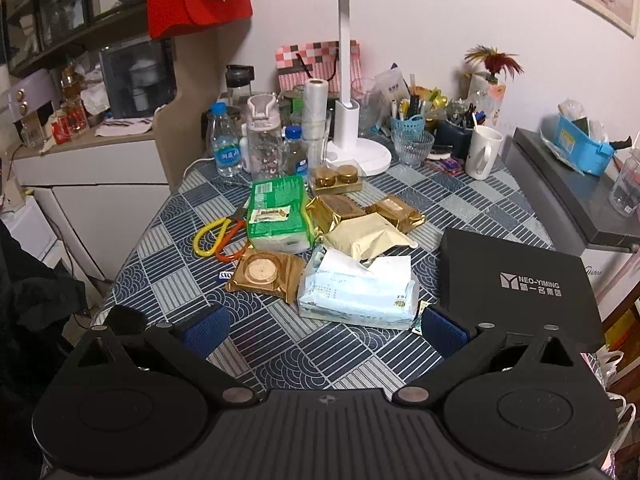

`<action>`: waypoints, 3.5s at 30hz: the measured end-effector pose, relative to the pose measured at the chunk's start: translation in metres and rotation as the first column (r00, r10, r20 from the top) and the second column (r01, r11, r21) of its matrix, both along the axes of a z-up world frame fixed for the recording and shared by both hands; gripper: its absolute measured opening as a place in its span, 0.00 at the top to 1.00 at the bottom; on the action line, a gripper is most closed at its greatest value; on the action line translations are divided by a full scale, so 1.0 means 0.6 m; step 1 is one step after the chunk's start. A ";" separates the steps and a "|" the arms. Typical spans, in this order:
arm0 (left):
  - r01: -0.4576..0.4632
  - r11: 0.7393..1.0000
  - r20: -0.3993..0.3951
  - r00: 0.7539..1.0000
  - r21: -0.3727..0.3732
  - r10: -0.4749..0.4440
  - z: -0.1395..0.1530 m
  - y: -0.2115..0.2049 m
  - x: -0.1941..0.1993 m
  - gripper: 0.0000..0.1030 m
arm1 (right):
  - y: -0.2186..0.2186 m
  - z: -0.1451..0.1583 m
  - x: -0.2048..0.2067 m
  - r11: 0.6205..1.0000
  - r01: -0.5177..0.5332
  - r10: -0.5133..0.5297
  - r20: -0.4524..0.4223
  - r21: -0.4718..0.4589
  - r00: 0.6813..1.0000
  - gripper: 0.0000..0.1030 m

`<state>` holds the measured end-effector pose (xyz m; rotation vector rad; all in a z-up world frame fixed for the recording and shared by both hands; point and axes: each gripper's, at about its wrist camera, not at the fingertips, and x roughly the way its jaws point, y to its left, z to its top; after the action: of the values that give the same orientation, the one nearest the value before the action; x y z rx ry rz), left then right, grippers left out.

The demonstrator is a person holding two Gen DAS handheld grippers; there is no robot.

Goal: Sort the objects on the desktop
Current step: 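Lower the open right gripper over the light blue tissue pack, then close the right gripper on the light blue tissue pack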

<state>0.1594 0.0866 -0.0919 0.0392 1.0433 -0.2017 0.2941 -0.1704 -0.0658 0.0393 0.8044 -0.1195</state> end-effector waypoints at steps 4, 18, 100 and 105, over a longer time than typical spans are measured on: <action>0.007 1.000 -0.004 1.000 -0.005 -0.007 -0.003 -0.002 0.002 0.00 | -0.002 -0.012 0.019 1.000 0.003 -0.003 -0.015 -0.007 1.000 0.00; 0.056 0.998 0.012 0.998 -0.001 -0.056 -0.003 -0.029 0.013 0.00 | -0.035 -0.073 0.148 0.999 0.044 -0.043 -0.112 0.005 0.993 0.00; 0.056 0.998 -0.062 0.997 -0.011 -0.056 -0.040 -0.042 0.044 0.00 | -0.183 -0.286 0.245 0.841 0.452 -0.353 -0.333 0.296 0.874 0.79; 0.067 0.998 -0.044 0.997 -0.013 -0.068 -0.029 -0.045 0.035 0.00 | -0.180 -0.247 0.240 0.866 0.404 -0.320 -0.295 0.294 0.900 0.80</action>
<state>0.1801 0.0595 -0.1092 0.0593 1.0862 -0.2710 0.4381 -0.2785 -0.2142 0.5271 1.0452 -0.3457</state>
